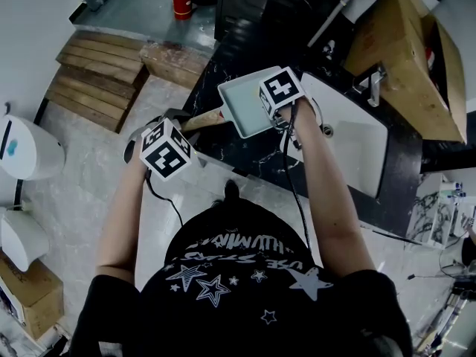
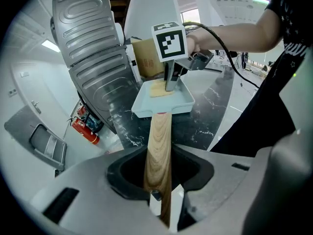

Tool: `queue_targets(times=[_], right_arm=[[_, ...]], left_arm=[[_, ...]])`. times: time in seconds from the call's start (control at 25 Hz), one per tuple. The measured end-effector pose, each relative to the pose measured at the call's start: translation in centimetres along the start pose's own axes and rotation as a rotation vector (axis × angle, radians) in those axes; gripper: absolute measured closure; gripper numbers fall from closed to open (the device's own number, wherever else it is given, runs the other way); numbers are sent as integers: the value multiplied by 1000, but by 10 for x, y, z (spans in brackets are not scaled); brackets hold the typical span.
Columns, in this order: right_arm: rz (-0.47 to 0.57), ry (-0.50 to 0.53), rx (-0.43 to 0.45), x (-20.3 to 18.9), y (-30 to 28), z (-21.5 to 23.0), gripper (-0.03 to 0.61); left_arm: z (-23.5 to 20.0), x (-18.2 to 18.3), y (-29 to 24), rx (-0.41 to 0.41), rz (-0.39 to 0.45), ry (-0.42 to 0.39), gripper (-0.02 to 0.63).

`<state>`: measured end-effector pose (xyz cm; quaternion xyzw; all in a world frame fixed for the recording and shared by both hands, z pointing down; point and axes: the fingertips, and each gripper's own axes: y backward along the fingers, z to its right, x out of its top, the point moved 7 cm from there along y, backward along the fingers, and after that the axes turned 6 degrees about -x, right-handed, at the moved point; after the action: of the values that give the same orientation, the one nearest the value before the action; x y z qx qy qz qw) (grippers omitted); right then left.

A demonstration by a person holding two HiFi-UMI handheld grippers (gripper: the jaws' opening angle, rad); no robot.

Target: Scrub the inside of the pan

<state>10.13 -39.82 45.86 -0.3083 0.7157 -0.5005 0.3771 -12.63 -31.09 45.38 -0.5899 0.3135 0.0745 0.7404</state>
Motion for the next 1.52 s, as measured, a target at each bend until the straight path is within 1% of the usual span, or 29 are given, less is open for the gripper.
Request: queue_targets(times=[0.32, 0.6, 0.72, 0.92, 1.0, 1.08, 1.2, 1.32, 1.44, 1.52], right_arm=[[38, -6, 145, 3, 8, -44, 492], [46, 36, 200, 6, 13, -74, 491], [51, 21, 207, 5, 13, -77, 490], [76, -26, 272, 2, 12, -74, 489], [90, -34, 284, 1, 13, -70, 489], [98, -30, 256, 0, 15, -60, 492], [93, -11, 171, -2, 18, -35, 492], [74, -14, 97, -6, 18, -6, 492], [48, -21, 55, -10, 16, 13, 492], [26, -8, 25, -13, 13, 20, 493]], left_arm=[[0, 1, -1, 8, -4, 1, 476], [0, 1, -2, 22, -7, 5, 476], [0, 1, -2, 24, -6, 4, 476], [1, 1, -3, 32, -10, 4, 476], [1, 1, -3, 35, -10, 5, 476], [1, 1, -3, 34, -11, 6, 476], [1, 1, -2, 34, -13, 7, 476], [2, 2, -2, 36, -13, 7, 476], [2, 2, -2, 35, -15, 7, 476], [1, 2, -2, 34, -17, 7, 476]])
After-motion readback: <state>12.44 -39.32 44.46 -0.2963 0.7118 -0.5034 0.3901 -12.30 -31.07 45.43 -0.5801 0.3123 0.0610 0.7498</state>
